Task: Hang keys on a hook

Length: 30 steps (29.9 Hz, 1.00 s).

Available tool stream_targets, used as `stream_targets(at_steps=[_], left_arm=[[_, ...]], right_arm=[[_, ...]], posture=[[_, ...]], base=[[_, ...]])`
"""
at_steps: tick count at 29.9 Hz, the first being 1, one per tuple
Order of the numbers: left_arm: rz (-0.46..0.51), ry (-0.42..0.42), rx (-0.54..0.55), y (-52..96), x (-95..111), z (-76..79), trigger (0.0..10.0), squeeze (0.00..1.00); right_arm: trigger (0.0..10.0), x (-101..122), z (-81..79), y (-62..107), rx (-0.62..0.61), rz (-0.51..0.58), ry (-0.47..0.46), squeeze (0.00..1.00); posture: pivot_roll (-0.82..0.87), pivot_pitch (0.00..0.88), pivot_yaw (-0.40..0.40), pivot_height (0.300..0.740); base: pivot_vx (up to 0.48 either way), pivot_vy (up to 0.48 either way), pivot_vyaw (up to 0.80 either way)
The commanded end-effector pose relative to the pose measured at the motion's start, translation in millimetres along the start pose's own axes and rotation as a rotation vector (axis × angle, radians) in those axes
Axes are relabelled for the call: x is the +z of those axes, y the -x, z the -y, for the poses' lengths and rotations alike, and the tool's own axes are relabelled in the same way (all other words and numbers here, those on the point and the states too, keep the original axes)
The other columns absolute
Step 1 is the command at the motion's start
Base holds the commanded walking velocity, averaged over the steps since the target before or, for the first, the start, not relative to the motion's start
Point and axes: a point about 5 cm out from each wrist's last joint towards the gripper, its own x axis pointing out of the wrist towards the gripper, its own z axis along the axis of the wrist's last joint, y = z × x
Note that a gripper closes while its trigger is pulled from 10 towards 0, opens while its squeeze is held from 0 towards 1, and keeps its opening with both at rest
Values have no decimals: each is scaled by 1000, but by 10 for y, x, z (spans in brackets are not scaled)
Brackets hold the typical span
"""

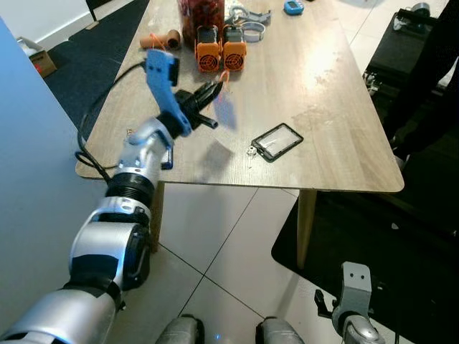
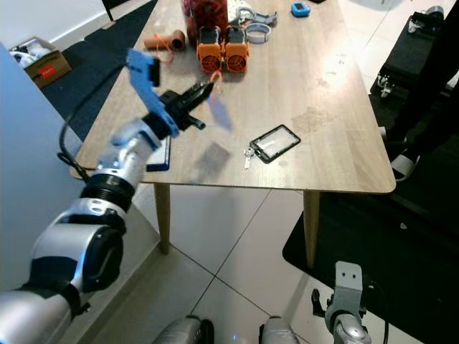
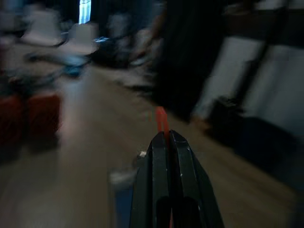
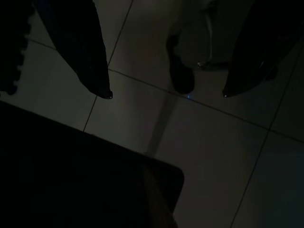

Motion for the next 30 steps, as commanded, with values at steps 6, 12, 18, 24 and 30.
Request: stream_targets(at_steps=[6, 12, 18, 24, 30], left_arm=[[-104, 115, -389, 456, -72, 151, 0, 0], [-329, 77, -520, 809, -294, 213, 0, 0], [-609, 63, -576, 1291, -563, 217, 0, 0], [-807, 74, -514, 1733, -863, 261, 0, 0], [-845, -9, -244, 1917, -1264, 300, 0, 0]], right_arm=[[10000, -101, 31, 30, -11, -38, -14, 0], [10000, -110, 37, 33, -10, -43, -12, 0], [10000, -108, 34, 31, -8, -44, -9, 0], [10000, -100, 35, 28, -6, -43, -6, 0], [10000, -131, 25, 36, -7, -54, -8, 0]], posture=[[37, 109, 25, 740], [40, 102, 17, 740], [38, 99, 14, 740], [39, 93, 10, 740], [39, 82, 12, 740]], base=[[0, 0, 0], [0, 0, 0], [0, 0, 0], [0, 0, 0], [0, 0, 0]])
